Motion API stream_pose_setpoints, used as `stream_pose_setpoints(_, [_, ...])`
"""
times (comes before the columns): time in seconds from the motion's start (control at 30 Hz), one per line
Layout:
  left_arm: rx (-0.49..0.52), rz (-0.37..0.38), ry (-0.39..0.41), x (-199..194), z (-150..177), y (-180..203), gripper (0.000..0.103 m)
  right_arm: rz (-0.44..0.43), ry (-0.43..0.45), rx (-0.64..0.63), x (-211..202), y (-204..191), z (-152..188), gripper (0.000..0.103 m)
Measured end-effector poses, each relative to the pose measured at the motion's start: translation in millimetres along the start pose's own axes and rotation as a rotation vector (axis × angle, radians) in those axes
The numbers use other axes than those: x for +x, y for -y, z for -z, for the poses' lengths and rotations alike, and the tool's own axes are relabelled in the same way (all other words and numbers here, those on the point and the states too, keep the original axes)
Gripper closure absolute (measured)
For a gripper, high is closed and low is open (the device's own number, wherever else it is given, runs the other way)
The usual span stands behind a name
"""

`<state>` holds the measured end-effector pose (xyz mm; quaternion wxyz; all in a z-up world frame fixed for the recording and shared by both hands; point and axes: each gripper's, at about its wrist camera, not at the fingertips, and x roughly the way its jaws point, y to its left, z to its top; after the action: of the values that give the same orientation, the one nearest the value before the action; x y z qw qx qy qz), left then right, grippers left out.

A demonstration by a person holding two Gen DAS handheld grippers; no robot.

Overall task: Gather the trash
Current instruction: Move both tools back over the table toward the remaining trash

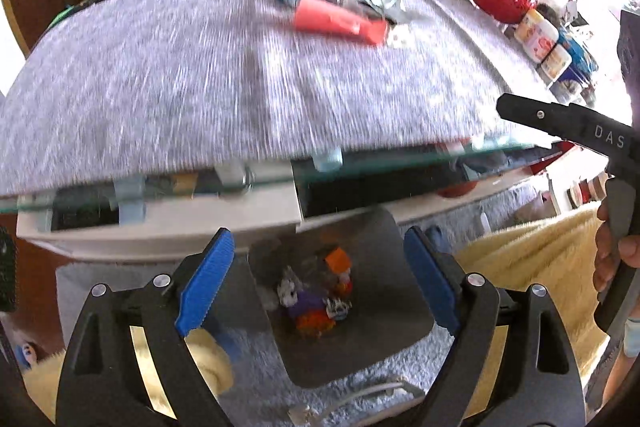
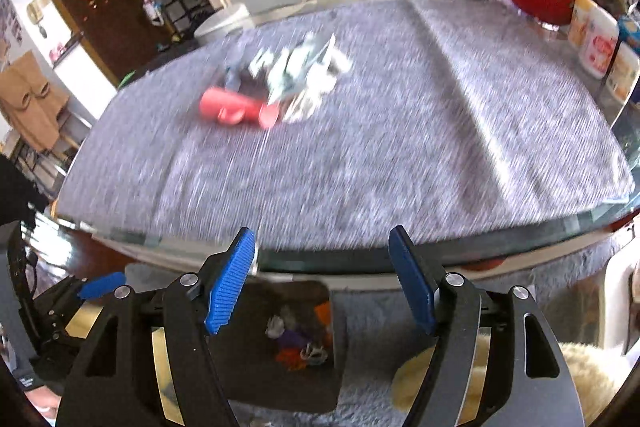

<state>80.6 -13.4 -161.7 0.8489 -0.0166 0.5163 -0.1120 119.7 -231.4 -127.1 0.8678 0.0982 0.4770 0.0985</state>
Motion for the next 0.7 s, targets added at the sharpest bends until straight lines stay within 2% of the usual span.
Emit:
stream_pose_setpoints(0.17, [0.015,0.000,0.019,5,-31,4,0.021,0.007,0.020,0.004,4,5,-29,0.032])
stream_pose_setpoints(0.27, [0.031,-0.002,0.028,9,-49,6,0.016,-0.002,0.021,0.007,11,5,-46,0.032])
stream_pose_setpoints(0.7, [0.047,0.003,0.022,47,-104,7,0.011,-0.009,-0.023,-0.034,73,-15,-105,0.032])
